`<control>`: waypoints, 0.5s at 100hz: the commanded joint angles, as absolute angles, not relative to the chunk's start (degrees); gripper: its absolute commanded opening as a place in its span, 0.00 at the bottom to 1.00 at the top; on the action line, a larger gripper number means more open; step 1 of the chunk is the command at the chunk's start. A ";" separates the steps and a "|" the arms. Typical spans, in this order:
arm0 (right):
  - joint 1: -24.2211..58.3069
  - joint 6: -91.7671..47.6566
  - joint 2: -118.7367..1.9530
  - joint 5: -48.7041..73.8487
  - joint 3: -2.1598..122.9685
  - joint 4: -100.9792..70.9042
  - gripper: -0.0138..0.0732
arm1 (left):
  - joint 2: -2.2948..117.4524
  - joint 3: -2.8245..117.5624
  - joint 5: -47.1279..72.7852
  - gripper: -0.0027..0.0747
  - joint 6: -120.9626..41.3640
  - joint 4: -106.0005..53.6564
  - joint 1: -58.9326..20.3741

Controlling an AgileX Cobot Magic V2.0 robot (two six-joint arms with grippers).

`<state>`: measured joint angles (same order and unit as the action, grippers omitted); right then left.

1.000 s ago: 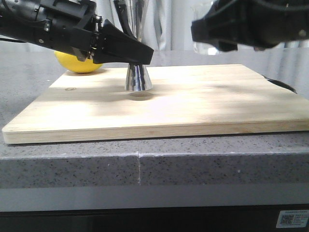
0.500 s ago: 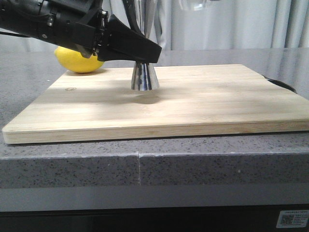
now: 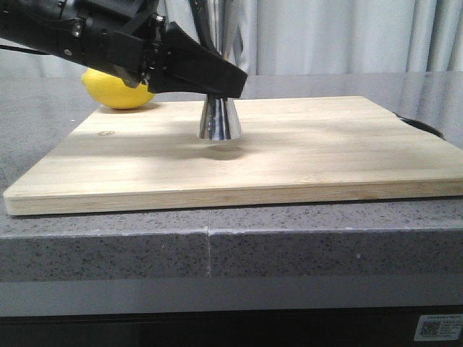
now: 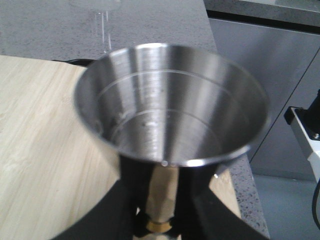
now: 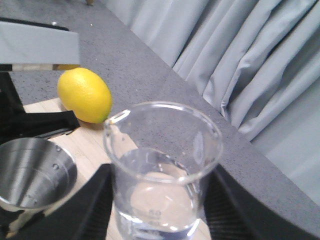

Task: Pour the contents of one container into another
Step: 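Lift the beaker with the right gripper above the jigger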

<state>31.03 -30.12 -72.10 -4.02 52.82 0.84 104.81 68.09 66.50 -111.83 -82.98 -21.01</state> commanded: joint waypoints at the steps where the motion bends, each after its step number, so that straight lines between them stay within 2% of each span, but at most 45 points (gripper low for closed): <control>1: 29.63 -30.54 -70.19 -7.67 55.08 1.99 0.35 | 101.53 69.71 72.73 0.01 -111.17 -86.97 -22.01; 50: 28.63 -30.54 -70.19 -5.55 55.08 6.24 0.35 | 101.53 69.71 72.73 0.01 -111.17 -86.97 -22.24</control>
